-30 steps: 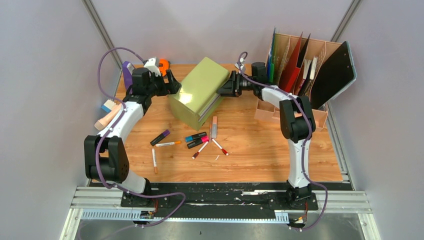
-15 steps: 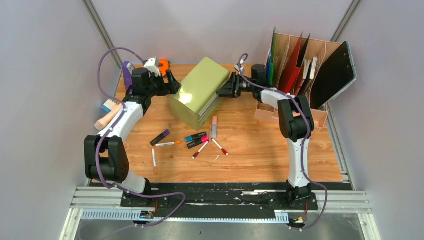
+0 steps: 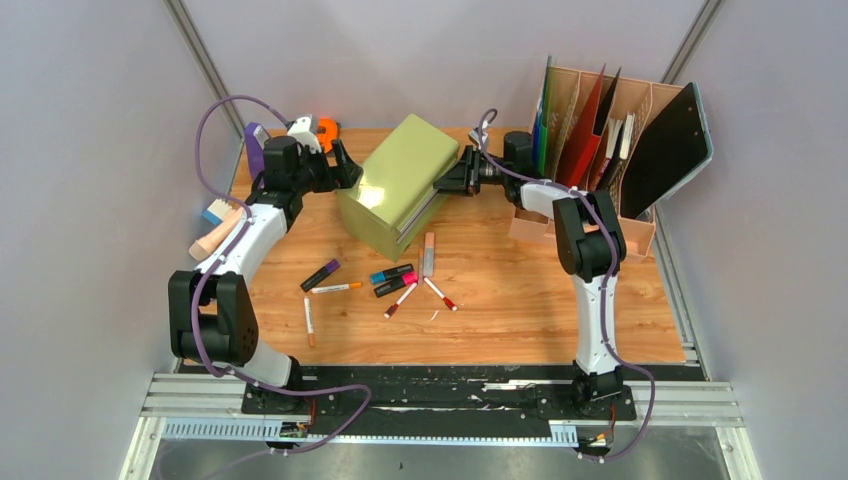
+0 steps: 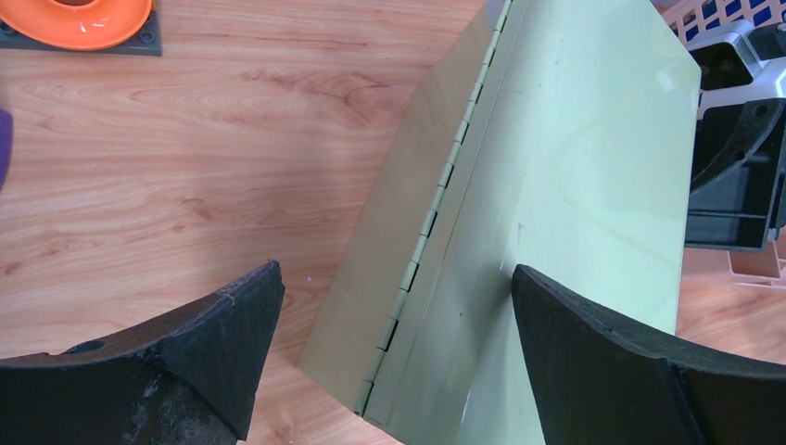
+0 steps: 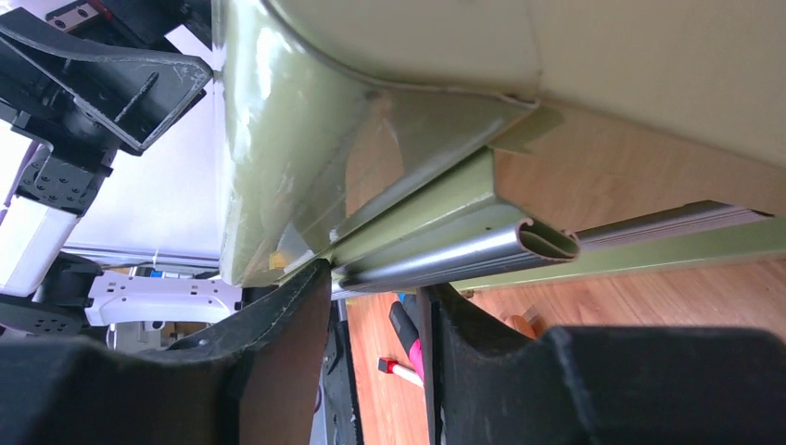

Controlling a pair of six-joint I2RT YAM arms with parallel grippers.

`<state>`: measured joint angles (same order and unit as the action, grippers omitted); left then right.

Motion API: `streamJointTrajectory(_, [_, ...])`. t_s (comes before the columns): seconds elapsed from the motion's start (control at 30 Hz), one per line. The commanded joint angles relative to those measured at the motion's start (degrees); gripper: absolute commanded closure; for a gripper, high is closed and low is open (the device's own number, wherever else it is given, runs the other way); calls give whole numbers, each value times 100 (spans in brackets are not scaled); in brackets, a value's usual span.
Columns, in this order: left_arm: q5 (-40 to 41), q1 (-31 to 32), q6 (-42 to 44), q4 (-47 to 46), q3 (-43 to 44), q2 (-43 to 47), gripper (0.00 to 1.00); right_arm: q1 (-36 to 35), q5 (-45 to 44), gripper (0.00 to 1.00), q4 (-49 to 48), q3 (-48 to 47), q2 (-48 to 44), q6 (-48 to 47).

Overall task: Organize the desk
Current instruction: Open the drawer in the storage box.

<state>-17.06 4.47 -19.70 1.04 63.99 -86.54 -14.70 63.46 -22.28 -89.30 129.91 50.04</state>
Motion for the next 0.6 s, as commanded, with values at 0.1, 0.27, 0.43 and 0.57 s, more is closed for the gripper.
streamJointTrajectory(0.1, [8, -16, 72, 46, -97, 127, 0, 40, 97, 65, -536, -13, 76, 215])
streamJointTrajectory(0.27, [4, -15, 72, 50, -100, 121, 0, 41, 120, 71, -572, 0, 79, 244])
streamJointTrajectory(0.43, [9, -15, 72, 54, -113, 135, 0, 44, 131, 78, -668, 42, 78, 342])
streamJointTrajectory(0.57, [5, -13, 73, 54, -108, 145, 0, 53, 132, 85, -699, 61, 57, 384])
